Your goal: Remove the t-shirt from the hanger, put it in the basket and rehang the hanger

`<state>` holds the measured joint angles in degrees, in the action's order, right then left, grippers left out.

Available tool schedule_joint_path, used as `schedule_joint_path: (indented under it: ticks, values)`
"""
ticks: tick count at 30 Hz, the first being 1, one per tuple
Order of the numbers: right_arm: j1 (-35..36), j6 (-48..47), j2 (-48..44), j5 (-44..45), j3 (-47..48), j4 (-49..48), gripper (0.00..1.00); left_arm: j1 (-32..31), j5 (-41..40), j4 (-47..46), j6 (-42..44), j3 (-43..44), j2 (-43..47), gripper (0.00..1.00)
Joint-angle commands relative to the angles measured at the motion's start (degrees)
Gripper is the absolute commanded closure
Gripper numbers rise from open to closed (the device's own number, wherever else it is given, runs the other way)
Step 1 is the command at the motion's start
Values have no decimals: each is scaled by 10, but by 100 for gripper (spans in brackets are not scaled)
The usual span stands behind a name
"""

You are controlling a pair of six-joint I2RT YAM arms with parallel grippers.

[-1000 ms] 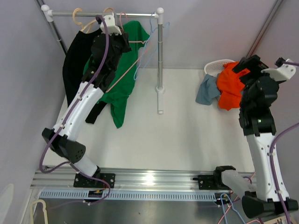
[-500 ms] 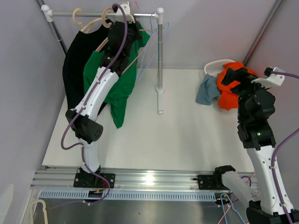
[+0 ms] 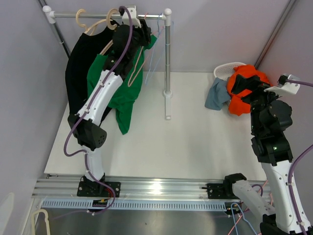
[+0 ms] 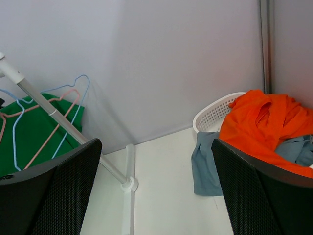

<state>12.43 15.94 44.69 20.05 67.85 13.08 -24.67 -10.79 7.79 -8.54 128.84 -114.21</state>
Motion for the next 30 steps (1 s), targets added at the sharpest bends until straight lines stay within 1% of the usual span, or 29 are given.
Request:
schedule_joint_path:
  ticks: [1,4,5,7,8,9,10,12,15,17,19,22,27,30]
  values:
    - [12,5,0,-7,15,12,1,29,44,-3,-32,-17,94,50]
    - [20,-4,2,-16,13,19,1,58,73,8,-47,-60,154,36]
    - [22,-8,4,-23,13,24,0,61,59,9,-40,-94,168,20]
    - [26,-25,7,-51,11,31,0,78,42,2,-26,-118,207,6]
    - [26,-28,11,-61,7,37,1,87,49,-4,-22,-127,216,1]
    - [27,-32,15,-66,6,40,0,96,50,-8,-19,-156,223,0]
    - [27,-30,18,-69,5,44,0,116,58,-8,-23,-165,233,1]
    - [28,-25,26,-73,6,50,1,146,81,-1,-23,-172,234,0]
    - [28,-19,23,-87,2,41,1,173,113,-8,-17,-180,225,1]
    - [29,-20,22,-92,3,35,1,180,156,-7,-17,-171,203,2]
    - [29,-24,23,-92,6,35,0,181,161,7,-17,-150,186,3]
    - [29,-28,24,-89,15,38,1,182,171,11,-19,-141,159,3]
    - [29,-31,17,-90,18,41,1,182,188,-15,-1,-127,119,2]
    - [28,-28,11,-92,13,34,1,189,184,3,-9,-80,84,5]
